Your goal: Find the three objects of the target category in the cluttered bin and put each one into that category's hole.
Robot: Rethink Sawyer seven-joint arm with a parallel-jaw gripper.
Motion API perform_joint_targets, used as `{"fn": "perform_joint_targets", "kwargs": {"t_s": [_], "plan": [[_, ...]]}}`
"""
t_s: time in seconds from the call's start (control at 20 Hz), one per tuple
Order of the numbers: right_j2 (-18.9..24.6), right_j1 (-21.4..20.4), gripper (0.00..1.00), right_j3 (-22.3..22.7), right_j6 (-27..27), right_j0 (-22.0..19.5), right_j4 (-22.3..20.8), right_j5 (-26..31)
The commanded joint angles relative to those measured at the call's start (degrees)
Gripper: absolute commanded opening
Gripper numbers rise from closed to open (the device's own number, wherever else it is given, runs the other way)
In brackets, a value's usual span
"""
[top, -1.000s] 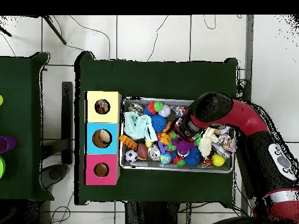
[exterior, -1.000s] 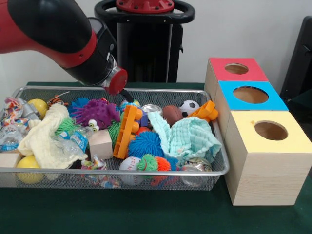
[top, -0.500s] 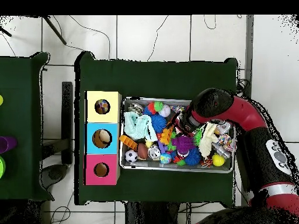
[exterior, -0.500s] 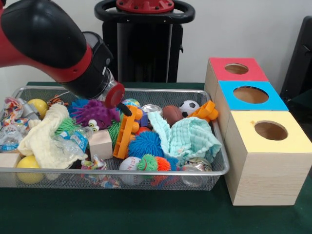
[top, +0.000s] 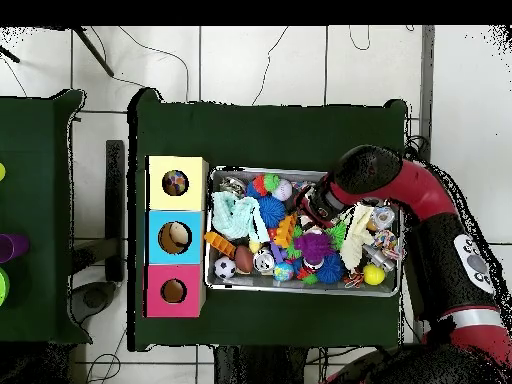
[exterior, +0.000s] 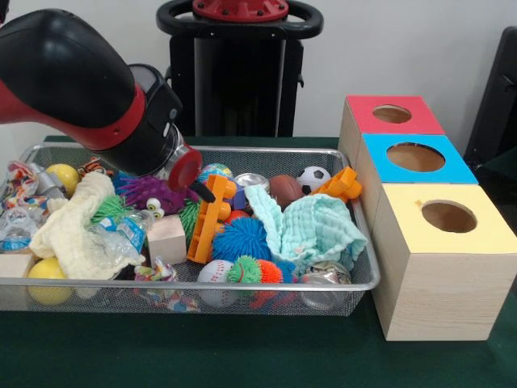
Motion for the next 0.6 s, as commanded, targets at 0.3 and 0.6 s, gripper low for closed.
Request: {"fn": "perform_joint_targets", "kwargs": {"t_s": [0.3, 0.6], "plan": [[2.0, 5.8, 1.00, -16.6, -6.5, 4.5, 1.7, 17.3], [2.1, 8.4, 1.00, -21.7, -6.8, 5.8, 1.3, 20.4]]}}
